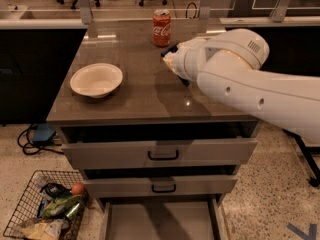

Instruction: Pick rxbar blueberry from bottom drawer and place on counter

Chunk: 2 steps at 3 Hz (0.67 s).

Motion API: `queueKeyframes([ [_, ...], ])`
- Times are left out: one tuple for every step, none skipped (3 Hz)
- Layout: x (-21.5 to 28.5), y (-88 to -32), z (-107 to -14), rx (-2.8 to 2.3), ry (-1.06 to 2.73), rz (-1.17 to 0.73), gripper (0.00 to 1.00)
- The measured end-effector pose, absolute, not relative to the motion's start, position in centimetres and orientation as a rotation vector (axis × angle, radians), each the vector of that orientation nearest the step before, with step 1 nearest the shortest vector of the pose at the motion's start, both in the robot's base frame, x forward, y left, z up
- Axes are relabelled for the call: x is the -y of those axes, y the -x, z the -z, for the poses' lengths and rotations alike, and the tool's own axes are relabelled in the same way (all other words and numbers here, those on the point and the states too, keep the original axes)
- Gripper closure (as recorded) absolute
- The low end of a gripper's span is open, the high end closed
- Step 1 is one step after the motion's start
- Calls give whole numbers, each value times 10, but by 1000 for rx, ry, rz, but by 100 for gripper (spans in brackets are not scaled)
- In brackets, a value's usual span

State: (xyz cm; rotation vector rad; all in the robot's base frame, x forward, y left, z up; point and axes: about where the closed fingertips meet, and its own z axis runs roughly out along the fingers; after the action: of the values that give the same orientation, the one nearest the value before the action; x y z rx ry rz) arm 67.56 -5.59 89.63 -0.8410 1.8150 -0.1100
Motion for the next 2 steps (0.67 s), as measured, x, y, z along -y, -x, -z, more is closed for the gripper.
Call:
queueKeyframes([
  [58,-682,-911,-1814,832,109,87],
  [57,-680,-912,-1811,833,107,55],
])
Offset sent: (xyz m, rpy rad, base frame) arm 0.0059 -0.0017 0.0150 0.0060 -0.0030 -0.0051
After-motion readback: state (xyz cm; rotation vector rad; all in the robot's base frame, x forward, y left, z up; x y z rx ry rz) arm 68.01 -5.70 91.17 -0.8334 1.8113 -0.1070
